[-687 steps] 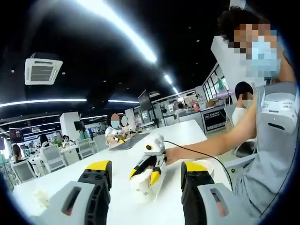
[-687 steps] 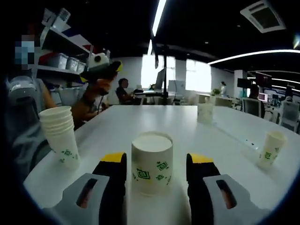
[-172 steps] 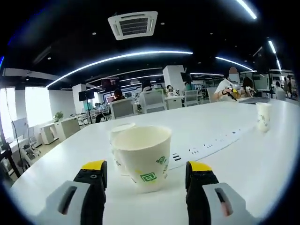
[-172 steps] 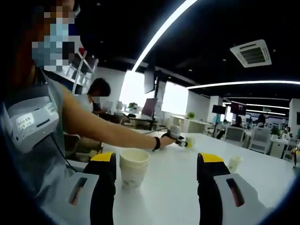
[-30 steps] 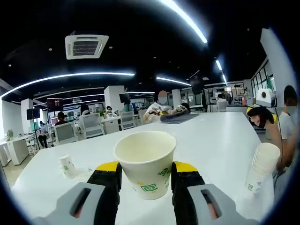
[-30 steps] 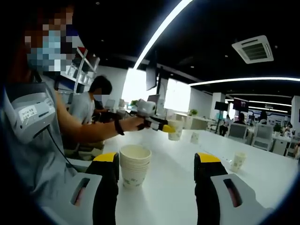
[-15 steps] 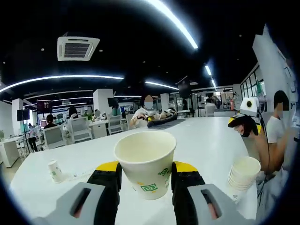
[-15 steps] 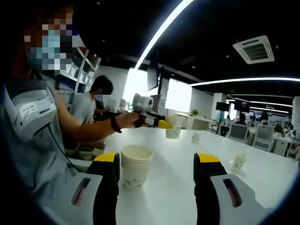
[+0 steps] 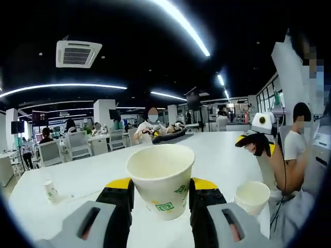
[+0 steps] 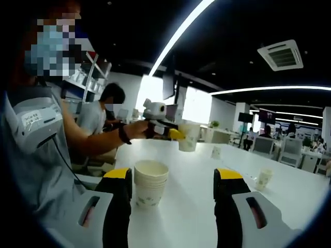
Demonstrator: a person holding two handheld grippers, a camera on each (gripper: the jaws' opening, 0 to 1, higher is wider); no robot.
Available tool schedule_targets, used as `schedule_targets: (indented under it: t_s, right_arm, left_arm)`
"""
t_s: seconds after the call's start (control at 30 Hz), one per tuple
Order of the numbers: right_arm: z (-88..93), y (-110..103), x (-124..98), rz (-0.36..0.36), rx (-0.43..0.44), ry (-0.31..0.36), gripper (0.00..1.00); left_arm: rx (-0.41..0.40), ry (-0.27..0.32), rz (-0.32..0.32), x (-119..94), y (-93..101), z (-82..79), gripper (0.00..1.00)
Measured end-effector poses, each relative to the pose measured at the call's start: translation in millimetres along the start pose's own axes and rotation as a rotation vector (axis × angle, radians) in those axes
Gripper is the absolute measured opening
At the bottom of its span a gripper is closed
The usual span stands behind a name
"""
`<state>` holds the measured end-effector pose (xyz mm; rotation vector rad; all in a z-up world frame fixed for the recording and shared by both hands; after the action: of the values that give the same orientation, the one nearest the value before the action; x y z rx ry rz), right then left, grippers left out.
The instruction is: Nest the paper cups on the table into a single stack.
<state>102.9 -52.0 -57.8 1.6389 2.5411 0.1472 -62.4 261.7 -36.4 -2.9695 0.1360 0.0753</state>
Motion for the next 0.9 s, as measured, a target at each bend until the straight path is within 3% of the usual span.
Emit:
schedule_targets:
  t_s: [0.4,0.9]
  right_arm:
    - [1.0,1.2,-0.7,0.002,0.002,-0.003,0.67]
    - [1.4,1.4,-0.5,0.000,0.001,-0.004,0.67]
  left_arm:
    - [0.058,0.006,0.126,7.7,51.3,-19.7,0.45]
    - [0.073,0.024,0.233,6.0,98.6,-23.3,0.45]
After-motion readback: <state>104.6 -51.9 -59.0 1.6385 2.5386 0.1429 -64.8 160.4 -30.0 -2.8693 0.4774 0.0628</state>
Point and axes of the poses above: the point that each gripper's makers call its tool centre point, and the gripper's own axes: x roughly forward along the fingers, y roughly to its right, z roughly out of its underside, the point moved 9 cm from there along -x, roughly backward along the fingers, and after that the axes turned 3 degrees about x, right-handed, at the moved point
